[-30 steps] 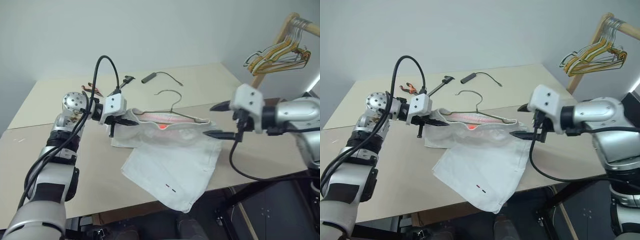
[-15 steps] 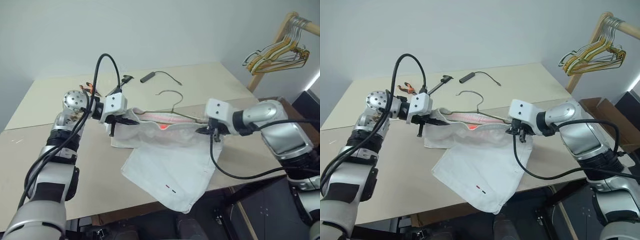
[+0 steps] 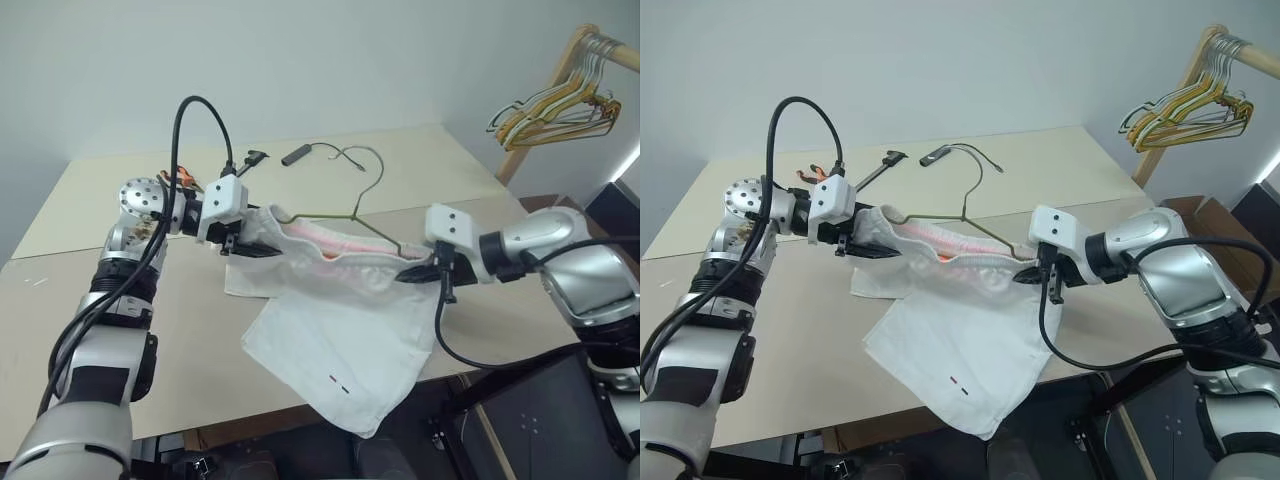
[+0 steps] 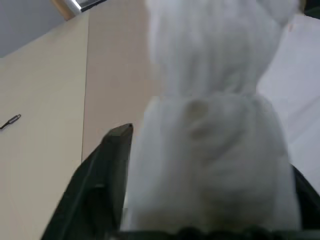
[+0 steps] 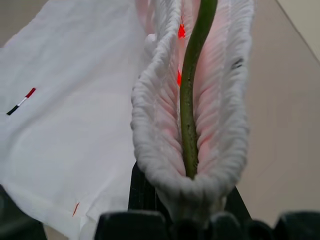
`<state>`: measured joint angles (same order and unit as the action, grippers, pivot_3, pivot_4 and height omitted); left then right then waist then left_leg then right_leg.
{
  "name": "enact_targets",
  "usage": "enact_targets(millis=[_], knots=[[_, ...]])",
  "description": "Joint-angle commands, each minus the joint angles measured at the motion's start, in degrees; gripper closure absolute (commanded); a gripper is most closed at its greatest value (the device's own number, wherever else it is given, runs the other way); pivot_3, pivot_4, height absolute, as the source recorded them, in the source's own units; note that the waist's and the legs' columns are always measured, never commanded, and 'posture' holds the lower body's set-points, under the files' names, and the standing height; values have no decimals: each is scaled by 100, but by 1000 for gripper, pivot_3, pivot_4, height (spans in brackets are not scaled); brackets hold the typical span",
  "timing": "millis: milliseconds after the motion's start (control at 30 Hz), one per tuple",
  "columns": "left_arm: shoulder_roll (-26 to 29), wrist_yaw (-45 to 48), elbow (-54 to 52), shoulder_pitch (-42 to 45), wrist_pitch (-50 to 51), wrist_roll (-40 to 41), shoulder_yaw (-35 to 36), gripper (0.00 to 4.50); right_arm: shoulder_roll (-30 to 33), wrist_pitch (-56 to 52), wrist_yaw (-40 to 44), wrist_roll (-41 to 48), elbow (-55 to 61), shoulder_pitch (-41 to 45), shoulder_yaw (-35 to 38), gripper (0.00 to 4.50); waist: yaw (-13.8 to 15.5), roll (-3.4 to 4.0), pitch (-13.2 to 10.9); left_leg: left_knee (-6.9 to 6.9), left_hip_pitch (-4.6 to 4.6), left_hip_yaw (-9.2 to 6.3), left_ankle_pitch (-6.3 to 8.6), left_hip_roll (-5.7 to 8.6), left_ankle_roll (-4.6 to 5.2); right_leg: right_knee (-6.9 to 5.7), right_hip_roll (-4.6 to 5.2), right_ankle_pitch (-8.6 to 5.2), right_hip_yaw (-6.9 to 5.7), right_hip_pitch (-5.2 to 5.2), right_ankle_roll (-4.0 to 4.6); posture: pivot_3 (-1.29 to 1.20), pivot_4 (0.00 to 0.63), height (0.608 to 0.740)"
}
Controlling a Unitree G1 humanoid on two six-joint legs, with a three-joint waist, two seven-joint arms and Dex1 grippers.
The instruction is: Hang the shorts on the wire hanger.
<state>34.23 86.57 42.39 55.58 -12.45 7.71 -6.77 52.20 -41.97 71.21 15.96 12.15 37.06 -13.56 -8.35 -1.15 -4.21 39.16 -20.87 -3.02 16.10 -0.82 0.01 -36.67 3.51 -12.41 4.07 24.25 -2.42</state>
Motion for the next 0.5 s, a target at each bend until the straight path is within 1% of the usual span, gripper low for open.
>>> enact_targets(millis=[33,67,233,367,433,500], knots=[[-19,-61,-412,168,194,451,372,147,147,-483,-81,487,535,-329,557,4500,5,0,0,0,-1,0,0,-1,0,0,0,0,0,1,0,-105,40,740],[-20,-56,-470,173,236,526,431,29,166,-615,-150,577,649,-486,657,4500,8,0,0,0,0,-1,0,-1,0,0,-1,0,0,1,0,-106,41,740],[54,139,-845,83,489,1007,735,29,163,-1185,-678,910,1148,-1306,1170,4500,-6,0,0,1,3,2,0,-1,1,0,-1,-1,3,-1,-1,-121,46,740],[30,-9,-1608,-211,1073,1588,1087,29,-75,-1777,-1316,1244,1533,-1981,1755,4500,-11,0,0,1,3,2,0,-2,1,0,-2,-1,5,-3,-2,-138,51,740],[-13,-293,-2017,-444,1188,1668,1181,29,-279,-2082,-1654,1418,1690,-2239,2094,4500,-15,0,0,1,10,4,1,-2,2,1,-1,-2,9,-9,-3,-143,52,740],[-106,-890,-2517,-684,1564,1696,1248,29,-499,-2425,-2029,1576,1865,-2462,2496,4500,-11,0,0,0,15,3,1,-3,2,0,-2,-2,9,-12,-3,-151,54,740]])
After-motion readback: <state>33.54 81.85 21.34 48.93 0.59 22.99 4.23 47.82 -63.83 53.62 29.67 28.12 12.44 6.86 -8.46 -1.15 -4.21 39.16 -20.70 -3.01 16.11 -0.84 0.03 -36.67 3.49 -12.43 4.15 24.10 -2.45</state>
